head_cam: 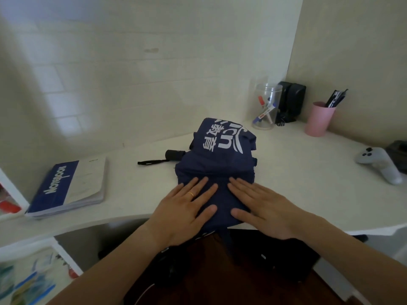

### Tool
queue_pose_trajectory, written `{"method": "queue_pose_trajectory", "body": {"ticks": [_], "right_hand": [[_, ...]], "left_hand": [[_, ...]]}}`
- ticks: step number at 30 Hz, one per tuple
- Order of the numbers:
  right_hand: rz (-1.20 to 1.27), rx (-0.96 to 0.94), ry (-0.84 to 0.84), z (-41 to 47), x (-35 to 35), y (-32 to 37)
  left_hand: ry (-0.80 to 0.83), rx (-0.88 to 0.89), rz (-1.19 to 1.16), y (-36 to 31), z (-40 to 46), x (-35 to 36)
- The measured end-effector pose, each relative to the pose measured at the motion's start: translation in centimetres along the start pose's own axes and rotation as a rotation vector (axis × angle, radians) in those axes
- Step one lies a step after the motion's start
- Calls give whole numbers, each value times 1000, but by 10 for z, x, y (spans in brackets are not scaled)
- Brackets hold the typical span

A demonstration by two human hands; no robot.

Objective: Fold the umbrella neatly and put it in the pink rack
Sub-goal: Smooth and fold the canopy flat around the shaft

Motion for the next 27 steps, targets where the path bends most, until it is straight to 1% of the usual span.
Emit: {"method": "queue_pose_trajectory", "body": {"ticks": [2,3,4,5,6,7,8,9,10,11,12,15,17,19,22,25,27], "right_hand": [[4,19,13,-13,-4,-9],[52,56,-44,-18,-12,-13],[145,109,-159,-21,-27,-17],[294,170,-321,-24,-48,-21],[483,242,-504,-24,-68,-30],[687,339,-634,-21,-84,-41],[867,441,-674,-15,-96,-50],[1032,508,-642,-5,-104,-54],[1185,521,-585,7,-108,-55],[1322,480,-536,19,-111,-53],[1441,403,-509,29,-116,-47],[1714,129,-505,41,-126,-35],[1763,-35,-459,39,-128,-27],[1719,-93,-434,32,-123,-21],[1591,-52,-474,19,-110,-20],[1534,-16,-494,7,-97,-18],[1493,-20,-494,0,-86,-14]], "left_hand": [[-11,-4,6,-2,-1,-1],[-20,-6,1,-3,-1,-1],[-25,-9,-5,-3,-1,-1],[-29,-10,-12,-3,-2,0],[-34,-9,-18,-3,-2,-1],[-39,-8,-21,-3,-3,-1],[-39,-9,-22,-3,-2,-1],[-34,-10,-22,-3,-2,-2],[-27,-9,-21,-4,-2,-3],[-23,-7,-17,-4,-2,-3],[-27,-5,-11,-5,-2,-4],[-45,6,6,-7,-4,-8],[-47,14,28,-8,-5,-9],[-53,26,38,-8,-6,-10],[-163,48,115,-11,-10,-19],[-268,63,170,-20,-14,-25],[-294,69,150,-24,-18,-27]]}}
Point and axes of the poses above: each hand's wrist, its own z-axis towards the middle knuckle, its own x-axis out of the palm, y = z × x, the point moved 7 cm from there along z, towards the middle knuckle, and after that the axes turned 11 degrees about y, right-handed, at the moved point
